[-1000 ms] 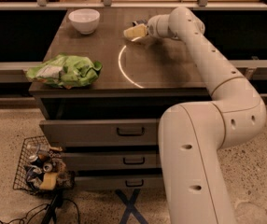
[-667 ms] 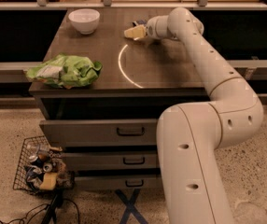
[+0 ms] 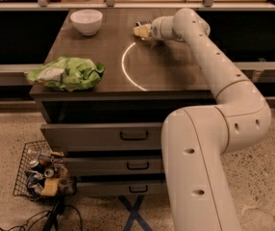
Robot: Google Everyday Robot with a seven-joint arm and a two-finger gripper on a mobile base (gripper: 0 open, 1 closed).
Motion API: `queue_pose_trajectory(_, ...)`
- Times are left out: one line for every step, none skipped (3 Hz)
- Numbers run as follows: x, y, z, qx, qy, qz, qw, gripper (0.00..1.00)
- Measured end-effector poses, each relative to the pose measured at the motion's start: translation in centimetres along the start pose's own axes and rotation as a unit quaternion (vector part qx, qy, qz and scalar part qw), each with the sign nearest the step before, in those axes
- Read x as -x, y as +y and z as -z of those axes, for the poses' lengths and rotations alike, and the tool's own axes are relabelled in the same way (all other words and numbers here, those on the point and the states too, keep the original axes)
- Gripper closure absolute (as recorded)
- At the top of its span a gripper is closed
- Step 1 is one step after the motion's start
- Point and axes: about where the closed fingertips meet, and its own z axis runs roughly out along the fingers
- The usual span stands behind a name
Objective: Move rxbar blueberry near green rice chip bag
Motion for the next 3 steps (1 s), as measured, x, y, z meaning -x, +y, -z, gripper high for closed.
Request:
queue_pose_trajectory(0.54,0.03,0.22,0.0,0.0,0.0,1.0,0.95)
queue_pose_trajectory(0.63,0.05,0.26,0.0,0.0,0.0,1.0,1.0)
queue_pose_trajectory(0.58,0.25,0.04,0.002,0.002,0.0,1.0,1.0)
